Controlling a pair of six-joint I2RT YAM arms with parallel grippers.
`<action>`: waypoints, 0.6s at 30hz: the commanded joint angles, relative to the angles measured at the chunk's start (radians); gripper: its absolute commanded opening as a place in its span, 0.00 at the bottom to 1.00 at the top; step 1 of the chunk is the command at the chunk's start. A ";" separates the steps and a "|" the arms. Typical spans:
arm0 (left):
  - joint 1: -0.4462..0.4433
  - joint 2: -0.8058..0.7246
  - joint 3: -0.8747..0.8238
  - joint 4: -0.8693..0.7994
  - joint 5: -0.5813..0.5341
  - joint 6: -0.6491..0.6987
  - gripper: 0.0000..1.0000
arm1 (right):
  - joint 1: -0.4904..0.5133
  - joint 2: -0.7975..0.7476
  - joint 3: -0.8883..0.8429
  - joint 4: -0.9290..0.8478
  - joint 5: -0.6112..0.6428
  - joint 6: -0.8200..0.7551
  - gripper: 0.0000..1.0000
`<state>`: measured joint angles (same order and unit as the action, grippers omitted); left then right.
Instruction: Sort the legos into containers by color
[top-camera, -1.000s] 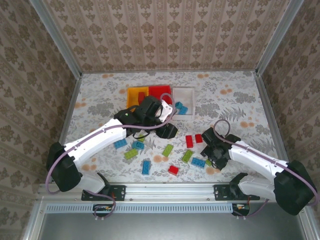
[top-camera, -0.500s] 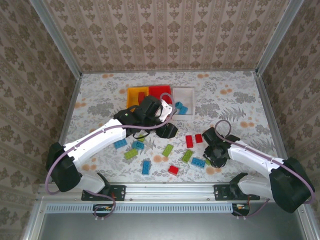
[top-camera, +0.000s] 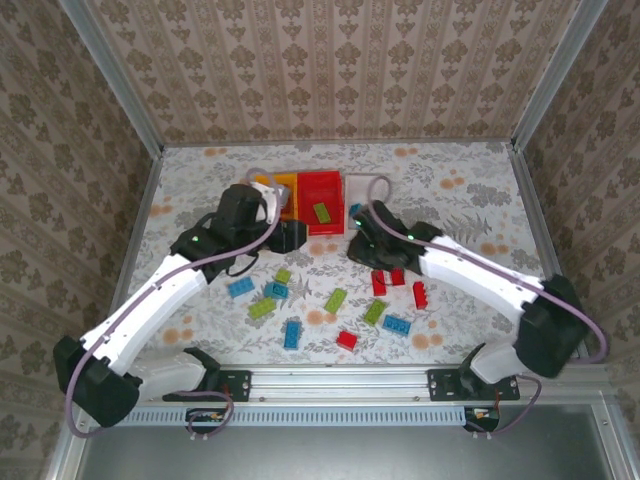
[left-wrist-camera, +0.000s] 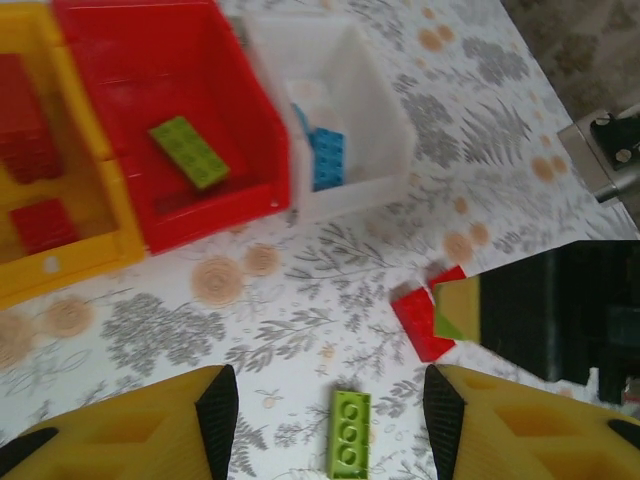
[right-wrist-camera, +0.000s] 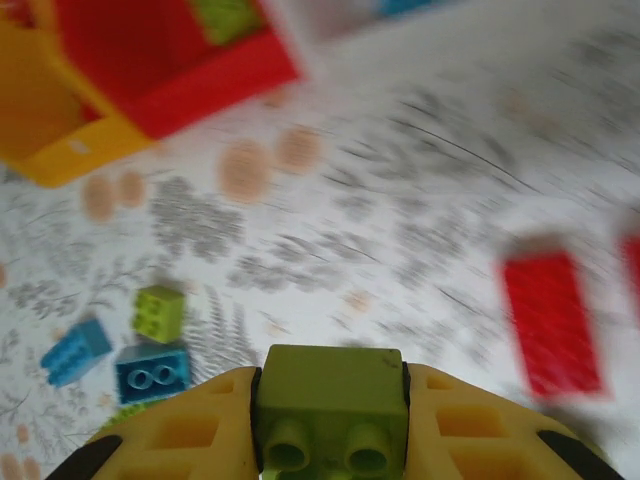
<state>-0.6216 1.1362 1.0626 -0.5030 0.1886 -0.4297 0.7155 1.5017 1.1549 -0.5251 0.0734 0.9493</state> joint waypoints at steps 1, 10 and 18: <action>0.053 -0.028 -0.051 -0.014 -0.041 -0.078 0.55 | 0.010 0.130 0.109 0.163 -0.024 -0.187 0.21; 0.089 -0.062 -0.100 -0.011 -0.055 -0.110 0.55 | -0.056 0.463 0.422 0.209 -0.073 -0.300 0.23; 0.091 -0.090 -0.120 -0.044 -0.070 -0.098 0.55 | -0.096 0.614 0.552 0.169 -0.135 -0.289 0.26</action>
<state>-0.5404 1.0721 0.9573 -0.5224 0.1371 -0.5240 0.6178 2.0773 1.6573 -0.3344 -0.0170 0.6792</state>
